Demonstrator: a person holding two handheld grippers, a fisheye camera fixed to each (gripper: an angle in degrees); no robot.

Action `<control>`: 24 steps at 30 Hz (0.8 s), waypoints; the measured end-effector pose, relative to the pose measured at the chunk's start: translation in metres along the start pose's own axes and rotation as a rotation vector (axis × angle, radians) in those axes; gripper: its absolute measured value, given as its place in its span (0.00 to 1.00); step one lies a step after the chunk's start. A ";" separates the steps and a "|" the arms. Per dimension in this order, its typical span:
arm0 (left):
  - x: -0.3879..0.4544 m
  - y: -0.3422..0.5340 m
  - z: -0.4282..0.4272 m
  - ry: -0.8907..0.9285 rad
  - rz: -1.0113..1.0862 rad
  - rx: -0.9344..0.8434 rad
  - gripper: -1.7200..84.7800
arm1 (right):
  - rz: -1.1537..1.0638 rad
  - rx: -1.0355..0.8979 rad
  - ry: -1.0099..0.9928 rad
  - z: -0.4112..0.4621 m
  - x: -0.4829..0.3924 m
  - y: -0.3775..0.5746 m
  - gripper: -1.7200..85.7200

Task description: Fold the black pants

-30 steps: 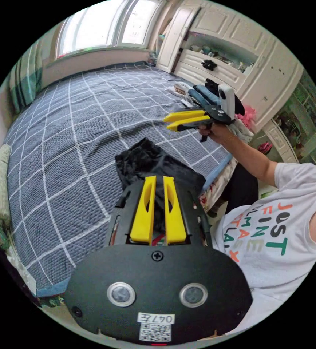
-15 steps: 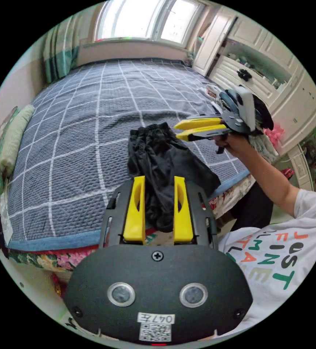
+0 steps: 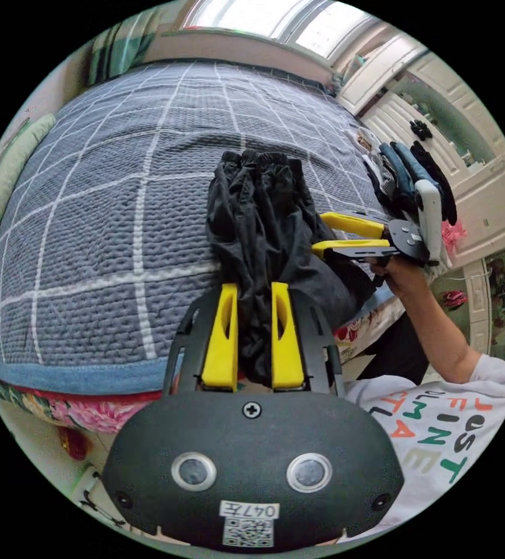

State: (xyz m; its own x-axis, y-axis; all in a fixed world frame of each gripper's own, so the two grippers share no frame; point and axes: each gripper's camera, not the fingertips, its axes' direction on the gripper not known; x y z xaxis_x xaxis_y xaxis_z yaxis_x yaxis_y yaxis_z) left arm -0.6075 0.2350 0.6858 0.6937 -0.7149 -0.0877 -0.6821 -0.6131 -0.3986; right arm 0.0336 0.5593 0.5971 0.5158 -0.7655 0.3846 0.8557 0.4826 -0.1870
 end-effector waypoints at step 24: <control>0.484 -0.091 -0.040 0.209 0.901 0.310 0.08 | 0.140 0.330 0.728 -0.366 0.045 0.292 0.02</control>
State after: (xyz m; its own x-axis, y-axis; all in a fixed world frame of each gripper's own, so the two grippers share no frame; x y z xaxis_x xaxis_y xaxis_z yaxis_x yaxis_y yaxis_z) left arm -0.2195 -0.0687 0.7160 -0.1331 -0.9362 -0.3253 -0.8254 0.2864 -0.4865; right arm 0.3223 0.5095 0.2287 0.6125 -0.7190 -0.3286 0.7833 0.6079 0.1299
